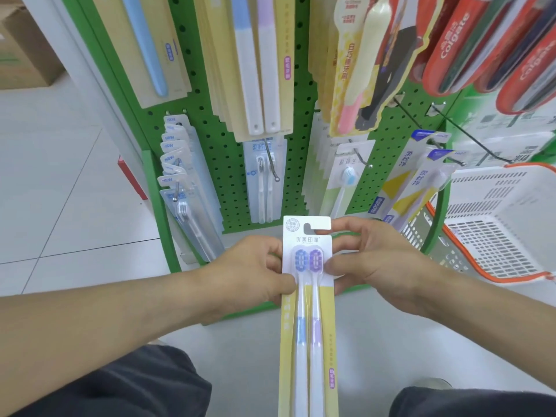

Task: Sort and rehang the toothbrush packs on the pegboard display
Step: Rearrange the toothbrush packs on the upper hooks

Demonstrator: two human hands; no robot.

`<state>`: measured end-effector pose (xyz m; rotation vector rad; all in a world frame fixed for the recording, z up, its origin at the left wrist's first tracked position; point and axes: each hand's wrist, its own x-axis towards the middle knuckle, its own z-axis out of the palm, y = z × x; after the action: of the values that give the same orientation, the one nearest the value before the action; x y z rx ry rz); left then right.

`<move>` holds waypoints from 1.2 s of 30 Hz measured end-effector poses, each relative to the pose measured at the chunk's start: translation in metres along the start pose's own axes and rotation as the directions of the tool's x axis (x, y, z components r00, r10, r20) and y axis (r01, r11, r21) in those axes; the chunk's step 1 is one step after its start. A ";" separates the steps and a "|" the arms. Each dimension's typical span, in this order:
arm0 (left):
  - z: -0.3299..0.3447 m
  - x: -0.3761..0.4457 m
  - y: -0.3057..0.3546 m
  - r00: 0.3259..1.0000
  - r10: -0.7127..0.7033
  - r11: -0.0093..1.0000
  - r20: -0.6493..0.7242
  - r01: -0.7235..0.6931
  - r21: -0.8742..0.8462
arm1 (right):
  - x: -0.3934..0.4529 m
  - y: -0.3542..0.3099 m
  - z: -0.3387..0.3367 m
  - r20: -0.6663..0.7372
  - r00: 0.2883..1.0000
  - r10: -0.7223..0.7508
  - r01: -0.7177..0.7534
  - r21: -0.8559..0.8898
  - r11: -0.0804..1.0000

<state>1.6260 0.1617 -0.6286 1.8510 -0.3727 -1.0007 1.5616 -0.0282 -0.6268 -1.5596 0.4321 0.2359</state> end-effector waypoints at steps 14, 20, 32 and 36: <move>0.003 -0.003 0.000 0.999 -0.018 0.999 -0.031 0.016 -0.043 | -0.004 0.016 0.017 0.147 0.988 0.045 -0.023 -0.145 0.989; 0.004 -0.001 0.002 0.998 -0.023 0.997 -0.057 0.018 -0.081 | -0.003 0.014 0.014 0.150 0.988 0.037 -0.017 -0.133 0.991; 0.002 -0.001 0.003 0.947 0.120 0.993 -0.297 -0.114 0.038 | -0.012 0.011 0.018 0.300 0.947 0.116 -0.058 -0.194 0.979; 0.001 -0.001 0.005 0.933 0.124 0.992 -0.339 -0.118 0.039 | -0.014 0.012 0.022 0.323 0.943 0.085 -0.011 -0.227 0.974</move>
<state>1.6256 0.1592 -0.6236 1.9484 -0.2819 -0.5782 1.5463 -0.0044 -0.6327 -1.6892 0.1826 0.5927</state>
